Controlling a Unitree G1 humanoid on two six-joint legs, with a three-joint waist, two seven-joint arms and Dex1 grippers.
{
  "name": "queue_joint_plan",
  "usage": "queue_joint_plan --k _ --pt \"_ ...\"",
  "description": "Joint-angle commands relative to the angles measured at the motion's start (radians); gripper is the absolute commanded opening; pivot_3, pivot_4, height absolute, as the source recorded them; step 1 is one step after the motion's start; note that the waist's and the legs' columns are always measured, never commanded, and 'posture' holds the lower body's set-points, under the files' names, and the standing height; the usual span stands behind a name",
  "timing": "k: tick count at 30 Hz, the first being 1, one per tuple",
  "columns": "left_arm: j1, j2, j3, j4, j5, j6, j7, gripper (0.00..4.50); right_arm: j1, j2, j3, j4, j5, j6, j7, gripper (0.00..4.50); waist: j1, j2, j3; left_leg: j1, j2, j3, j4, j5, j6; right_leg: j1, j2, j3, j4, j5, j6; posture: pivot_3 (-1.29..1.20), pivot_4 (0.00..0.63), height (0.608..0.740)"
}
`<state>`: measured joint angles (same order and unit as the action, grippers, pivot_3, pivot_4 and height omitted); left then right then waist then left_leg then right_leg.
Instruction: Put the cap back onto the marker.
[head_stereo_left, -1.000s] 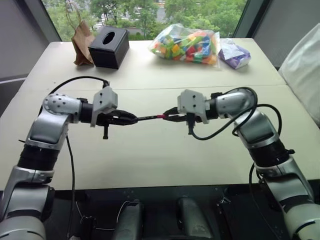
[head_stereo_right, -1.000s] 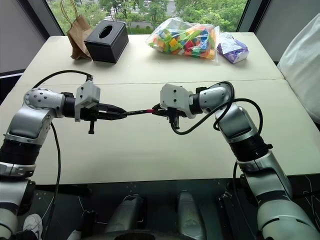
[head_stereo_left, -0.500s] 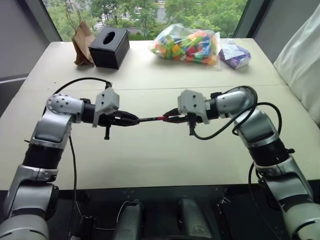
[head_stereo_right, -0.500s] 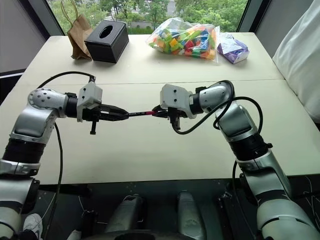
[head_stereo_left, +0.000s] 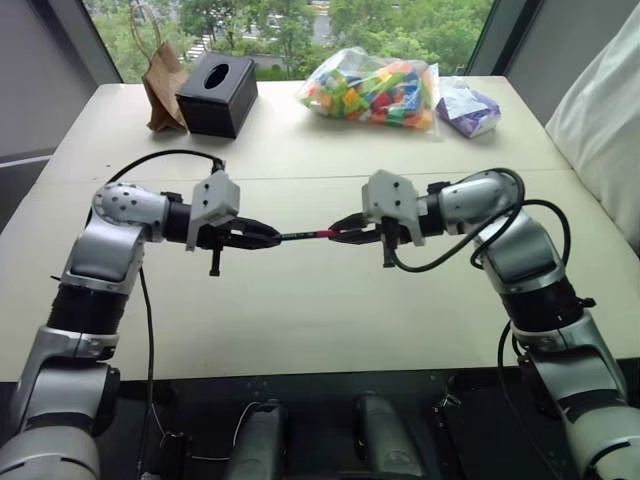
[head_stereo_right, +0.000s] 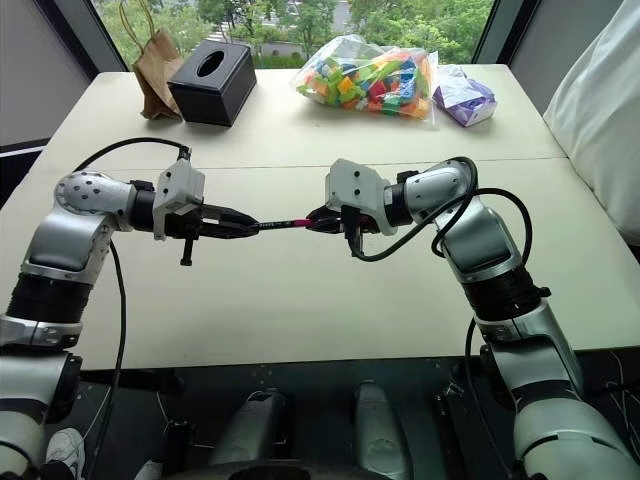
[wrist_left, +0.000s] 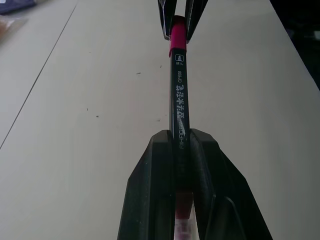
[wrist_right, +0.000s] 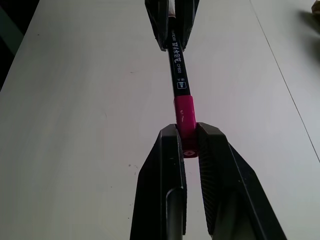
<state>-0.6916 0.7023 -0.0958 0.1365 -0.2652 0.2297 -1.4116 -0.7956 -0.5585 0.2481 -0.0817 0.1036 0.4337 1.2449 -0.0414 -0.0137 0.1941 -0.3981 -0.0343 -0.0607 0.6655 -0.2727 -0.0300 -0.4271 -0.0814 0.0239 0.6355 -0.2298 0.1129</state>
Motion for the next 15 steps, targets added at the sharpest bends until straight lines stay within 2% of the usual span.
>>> queue_joint_plan --k 1,5,8,13,15 --pt "-0.003 -0.030 -0.010 -0.056 -0.017 0.000 0.031 0.00 -0.035 0.053 0.024 -0.095 0.047 -0.065 -0.003 0.04 0.000 0.000 0.000 0.000 0.000 0.000 0.000 0.000 0.000 0.000 0.000 0.000 0.000 0.000 0.000 0.00 0.150 0.740" --pt "0.024 -0.023 0.005 -0.074 -0.017 0.016 0.053 0.00 -0.008 0.029 0.021 -0.068 0.018 -0.098 -0.013 0.04 0.000 0.000 0.000 0.000 0.000 0.000 0.000 0.000 0.000 0.000 0.000 0.000 0.000 0.000 0.000 0.00 0.150 0.740" --pt "0.048 -0.014 0.015 -0.089 -0.016 0.023 0.073 0.00 0.013 0.010 0.016 -0.065 0.012 -0.102 -0.014 1.31 0.000 0.000 0.000 0.000 0.000 0.000 0.000 0.000 0.000 0.000 0.000 0.000 0.000 0.000 0.000 0.00 0.150 0.740" --pt "0.120 0.028 0.052 -0.136 -0.025 0.059 0.113 0.00 0.048 -0.045 0.002 -0.054 -0.007 -0.123 -0.031 3.95 0.000 0.000 0.000 0.000 0.000 -0.001 0.000 0.000 0.000 0.000 0.000 0.000 0.000 0.000 0.000 0.00 0.150 0.740" --pt "0.161 0.049 0.078 -0.163 -0.030 0.089 0.150 0.00 0.063 -0.061 -0.018 -0.061 0.004 -0.117 -0.048 3.95 0.000 0.000 0.000 0.000 0.000 -0.001 0.000 0.000 0.000 0.000 0.000 0.000 0.000 0.000 0.000 0.00 0.150 0.740"
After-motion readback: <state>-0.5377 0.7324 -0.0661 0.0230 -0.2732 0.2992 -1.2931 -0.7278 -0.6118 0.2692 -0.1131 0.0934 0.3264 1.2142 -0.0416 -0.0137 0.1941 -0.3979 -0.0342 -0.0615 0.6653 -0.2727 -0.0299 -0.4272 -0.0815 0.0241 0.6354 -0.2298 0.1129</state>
